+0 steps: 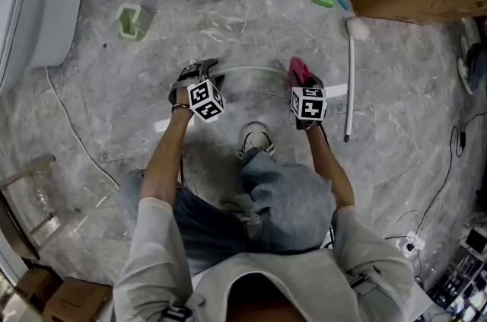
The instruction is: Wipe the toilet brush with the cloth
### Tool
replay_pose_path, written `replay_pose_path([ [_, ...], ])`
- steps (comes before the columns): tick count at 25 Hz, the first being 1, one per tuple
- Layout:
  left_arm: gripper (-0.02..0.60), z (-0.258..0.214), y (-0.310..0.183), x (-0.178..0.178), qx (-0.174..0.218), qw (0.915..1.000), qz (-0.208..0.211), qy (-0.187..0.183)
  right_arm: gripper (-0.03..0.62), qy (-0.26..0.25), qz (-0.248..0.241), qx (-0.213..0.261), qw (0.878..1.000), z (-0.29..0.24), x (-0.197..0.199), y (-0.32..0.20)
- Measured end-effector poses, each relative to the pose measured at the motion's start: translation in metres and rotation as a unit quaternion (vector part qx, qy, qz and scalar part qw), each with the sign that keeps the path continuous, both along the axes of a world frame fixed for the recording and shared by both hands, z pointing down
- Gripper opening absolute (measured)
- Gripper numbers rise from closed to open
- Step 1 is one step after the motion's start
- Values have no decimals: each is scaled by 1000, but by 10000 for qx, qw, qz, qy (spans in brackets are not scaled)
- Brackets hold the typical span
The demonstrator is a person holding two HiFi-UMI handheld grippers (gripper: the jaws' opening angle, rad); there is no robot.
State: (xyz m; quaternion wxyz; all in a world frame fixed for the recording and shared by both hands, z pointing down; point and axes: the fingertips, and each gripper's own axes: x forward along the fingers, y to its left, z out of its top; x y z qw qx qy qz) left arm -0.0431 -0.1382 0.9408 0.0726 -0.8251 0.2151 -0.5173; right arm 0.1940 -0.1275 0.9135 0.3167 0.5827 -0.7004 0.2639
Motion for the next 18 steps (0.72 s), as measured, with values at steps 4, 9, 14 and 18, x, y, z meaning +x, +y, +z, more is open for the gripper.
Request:
replay_pose_path([
  [4, 221, -39, -27, 6, -211, 9804, -1358, 1410, 112, -70, -26, 235, 9997, -16, -7, -11],
  [9, 219, -91, -73, -8, -776, 8629, -3148, 3878, 112, -78, -189, 463, 9987, -28, -20, -25],
  [14, 84, -115, -99, -48, -971, 7612, -3871, 5112, 112, -202, -234, 682, 9972, -40, -30, -43],
  [18, 29, -112, -100, -58, -918, 7521, -3991, 5164, 112, -298, -428, 707, 9961, -49, -39, -50],
])
